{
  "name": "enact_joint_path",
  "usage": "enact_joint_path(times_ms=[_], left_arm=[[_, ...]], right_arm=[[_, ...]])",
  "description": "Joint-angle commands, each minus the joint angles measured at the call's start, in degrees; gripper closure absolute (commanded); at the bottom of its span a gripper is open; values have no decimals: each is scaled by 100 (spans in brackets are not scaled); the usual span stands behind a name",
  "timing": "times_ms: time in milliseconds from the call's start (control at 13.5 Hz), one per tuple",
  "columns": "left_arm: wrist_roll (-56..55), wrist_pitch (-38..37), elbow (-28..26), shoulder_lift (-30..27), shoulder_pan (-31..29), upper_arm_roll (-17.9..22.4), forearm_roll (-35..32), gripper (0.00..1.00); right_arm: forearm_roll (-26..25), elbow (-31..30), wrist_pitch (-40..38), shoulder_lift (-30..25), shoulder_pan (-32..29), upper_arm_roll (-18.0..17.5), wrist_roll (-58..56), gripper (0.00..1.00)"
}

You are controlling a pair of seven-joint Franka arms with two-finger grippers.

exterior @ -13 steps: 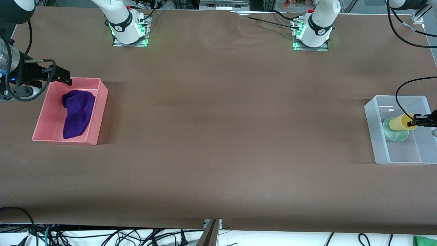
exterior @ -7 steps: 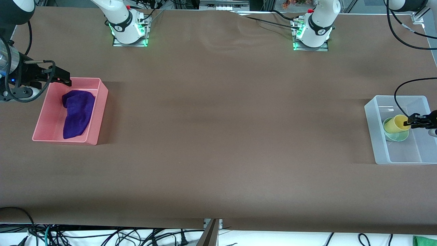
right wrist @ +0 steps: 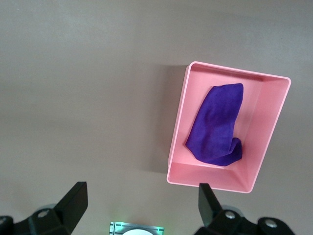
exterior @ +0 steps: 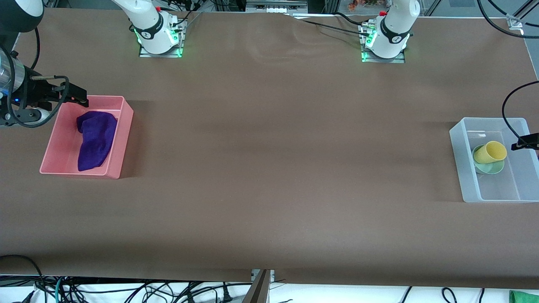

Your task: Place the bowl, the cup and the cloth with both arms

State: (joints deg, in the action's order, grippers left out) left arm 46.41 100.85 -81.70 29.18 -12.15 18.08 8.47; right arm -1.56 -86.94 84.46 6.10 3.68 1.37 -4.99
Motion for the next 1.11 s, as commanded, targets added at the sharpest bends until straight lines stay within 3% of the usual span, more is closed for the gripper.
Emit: enact_joint_path(times_ms=[0,371,594,817,1040], left_arm=[[-1016,-556,242,-306,615,11,-354,0],[-3099,-1373,225,-1044,1732,-24,-583,0],[-4041,-1419,-204,-1738,1663,-585,-609,0],[-4166,-1183,-1090,-2433,1207,-1656,-1064,0],[-4325,-567,-1822,-3048,1040,-1993,-1252,0]], right_arm=[[68,204,-87,75,-42,-14,-20,0],[68,204,-70,75,-60,-14,-20,0],[68,204,-70,75,-60,-6,-20,0],[68,204,-70,84,-60,30,-20,0],[68,204,-61,84,-60,38,-20,0]])
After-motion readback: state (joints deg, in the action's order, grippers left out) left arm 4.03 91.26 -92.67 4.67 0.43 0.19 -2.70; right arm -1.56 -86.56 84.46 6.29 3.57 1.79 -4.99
